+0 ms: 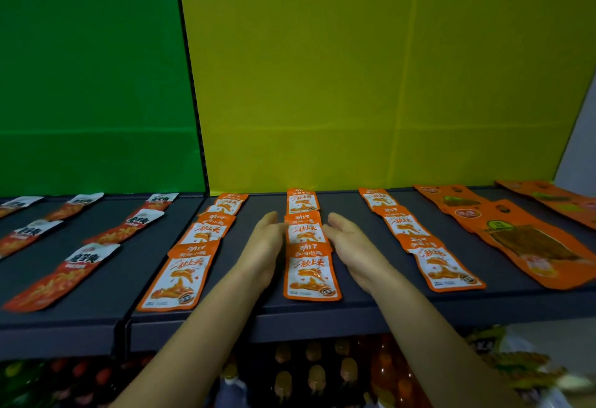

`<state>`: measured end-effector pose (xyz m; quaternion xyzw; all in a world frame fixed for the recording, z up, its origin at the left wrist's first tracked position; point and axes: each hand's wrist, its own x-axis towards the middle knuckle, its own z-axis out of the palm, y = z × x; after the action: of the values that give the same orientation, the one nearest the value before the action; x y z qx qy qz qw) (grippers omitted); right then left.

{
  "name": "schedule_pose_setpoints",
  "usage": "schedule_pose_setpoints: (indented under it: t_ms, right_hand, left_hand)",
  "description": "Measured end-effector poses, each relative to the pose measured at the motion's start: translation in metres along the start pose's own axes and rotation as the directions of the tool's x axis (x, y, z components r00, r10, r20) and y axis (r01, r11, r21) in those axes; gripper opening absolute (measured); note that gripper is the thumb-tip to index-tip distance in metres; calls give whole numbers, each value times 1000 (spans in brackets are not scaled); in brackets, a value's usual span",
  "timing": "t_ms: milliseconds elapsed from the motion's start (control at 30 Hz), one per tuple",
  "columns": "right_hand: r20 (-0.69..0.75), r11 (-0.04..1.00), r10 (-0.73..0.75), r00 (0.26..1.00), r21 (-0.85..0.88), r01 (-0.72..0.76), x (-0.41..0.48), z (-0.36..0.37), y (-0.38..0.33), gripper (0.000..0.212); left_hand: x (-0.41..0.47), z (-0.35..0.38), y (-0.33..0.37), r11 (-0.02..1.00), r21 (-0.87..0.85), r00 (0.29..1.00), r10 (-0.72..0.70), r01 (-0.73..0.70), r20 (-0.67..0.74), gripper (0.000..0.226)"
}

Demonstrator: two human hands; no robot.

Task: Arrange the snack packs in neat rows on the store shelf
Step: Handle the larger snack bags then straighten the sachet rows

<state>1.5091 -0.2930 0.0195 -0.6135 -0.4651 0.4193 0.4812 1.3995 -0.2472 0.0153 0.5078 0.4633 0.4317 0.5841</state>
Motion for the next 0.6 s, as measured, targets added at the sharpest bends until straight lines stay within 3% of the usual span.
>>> schedule_pose_setpoints:
  t_ms: [267, 467, 600]
  right_hand:
    - [31, 996, -35, 999, 86, 32, -24, 5, 5, 44]
    - [26, 994, -77, 997, 73, 75, -20, 3, 7, 44]
    - [-30, 976, -213, 977, -49, 212, -13, -1, 1, 47]
  left_hand:
    - [-36, 14, -9, 996, -63, 997, 70, -69, 17, 41]
    - [-39, 14, -8, 990, 62, 992, 129, -128, -17, 38]
    - [-45, -21, 6, 947, 222, 968, 249, -234, -43, 36]
